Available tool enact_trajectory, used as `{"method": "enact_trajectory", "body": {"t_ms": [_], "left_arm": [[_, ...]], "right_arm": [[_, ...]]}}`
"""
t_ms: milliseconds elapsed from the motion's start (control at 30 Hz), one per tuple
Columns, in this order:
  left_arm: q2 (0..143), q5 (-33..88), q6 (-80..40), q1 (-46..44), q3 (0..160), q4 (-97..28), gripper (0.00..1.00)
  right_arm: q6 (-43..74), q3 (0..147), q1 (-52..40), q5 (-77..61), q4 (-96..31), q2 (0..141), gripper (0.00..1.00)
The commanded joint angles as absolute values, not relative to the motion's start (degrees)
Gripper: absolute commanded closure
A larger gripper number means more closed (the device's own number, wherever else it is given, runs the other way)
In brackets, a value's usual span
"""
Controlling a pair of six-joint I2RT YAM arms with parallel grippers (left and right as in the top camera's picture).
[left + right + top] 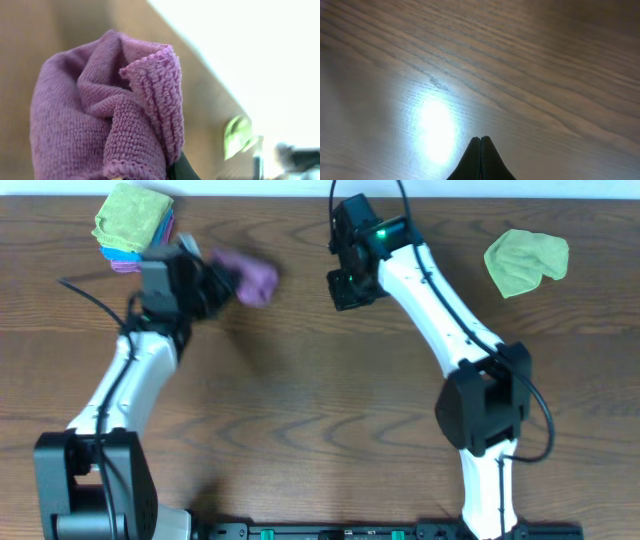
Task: Fold the cloth
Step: 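Carry the pink square with the left gripper onto the cloth stack at top left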
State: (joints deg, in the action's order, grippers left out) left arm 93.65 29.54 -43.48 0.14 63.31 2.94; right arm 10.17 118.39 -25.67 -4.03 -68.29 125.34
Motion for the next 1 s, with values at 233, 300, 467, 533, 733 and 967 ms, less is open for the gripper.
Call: {"method": "enact_trajectory", "body": {"t_ms": [233,300,467,533,733,967], "left_arm": [[95.46,19.14,-43.33,11.55,84.49,5.52,0.94],[99.35,21.47,-43.55,13.87,87.24,7.55,0.94],[110.41,21.91,-44.86,16.8,96.73,7.94,0.94],[114.34,22.39,-45.17,17.56,100.77,7.77,0.94],[127.07,29.23,-51.48,19.88,112.14,8.05,0.94],[134.89,35.07,-52.31,20.05,118.08,13.87,0.94]], "right_arm": [[9.13,119.9,-25.58,-2.57,-70.63,117.4,0.99],[9.13,119.9,-25.58,-2.61,-71.2,117.4,0.99],[9.13,119.9,-26.11,-2.61,-72.84,117.4,0.99],[9.15,119.9,-26.41,-2.59,-73.91,117.4,0.99],[9.85,119.9,-28.23,-2.59,-76.88,117.4,0.99],[11.44,119.9,-31.03,-2.35,-77.38,117.4,0.99]]}}
